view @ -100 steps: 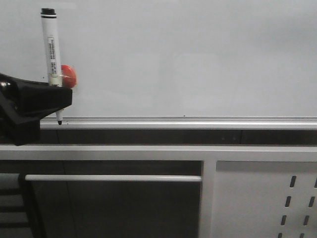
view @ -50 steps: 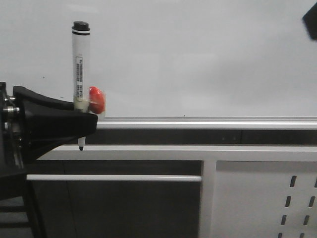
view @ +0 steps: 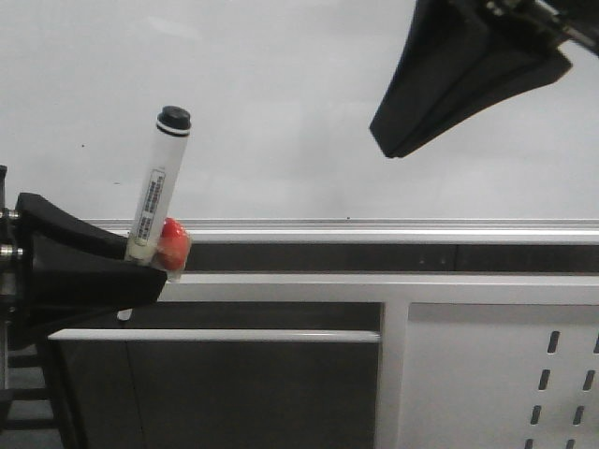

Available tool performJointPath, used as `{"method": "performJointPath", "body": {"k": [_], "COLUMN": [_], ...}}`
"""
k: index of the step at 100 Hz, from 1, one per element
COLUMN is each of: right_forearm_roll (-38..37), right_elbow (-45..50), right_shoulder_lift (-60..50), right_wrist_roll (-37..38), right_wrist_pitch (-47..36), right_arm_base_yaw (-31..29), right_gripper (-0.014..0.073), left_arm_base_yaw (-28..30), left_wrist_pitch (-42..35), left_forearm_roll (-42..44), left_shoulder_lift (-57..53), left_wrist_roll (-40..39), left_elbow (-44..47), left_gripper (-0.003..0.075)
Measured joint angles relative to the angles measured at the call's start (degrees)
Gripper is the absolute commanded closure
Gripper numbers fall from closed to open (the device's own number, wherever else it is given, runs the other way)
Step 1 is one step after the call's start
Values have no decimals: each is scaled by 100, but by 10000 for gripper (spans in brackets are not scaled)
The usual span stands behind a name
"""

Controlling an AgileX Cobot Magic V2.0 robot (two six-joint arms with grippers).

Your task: Write number 1 on whiteboard

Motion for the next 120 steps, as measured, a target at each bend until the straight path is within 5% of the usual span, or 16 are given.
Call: {"method": "performJointPath", "body": {"k": [17,43,64,120], "right_forearm_roll": [34,46,338,483], "right_elbow": [-549,-837,-842,-842], "right_shoulder_lift": [430,525,525,563], "right_wrist_roll": [-25,-168,-181,-197], "right_wrist_pitch": [357,400,422,132], "right_arm_base_yaw": [0,0,0,353], "right_gripper": [622,342,340,340], "left_arm_base_yaw": [-44,-785,-1270,-1306], "left_wrist_pitch": [797,2253,3112,2537], "left_forearm_roll": [355,933,956,825], "left_shoulder_lift": [-301,-411,-411,-411], "left_wrist_roll": [-340,-827,-848,-867], "left_elbow": [-269,-1030,-1381,-1424], "left_gripper": [738,738,738,738]}}
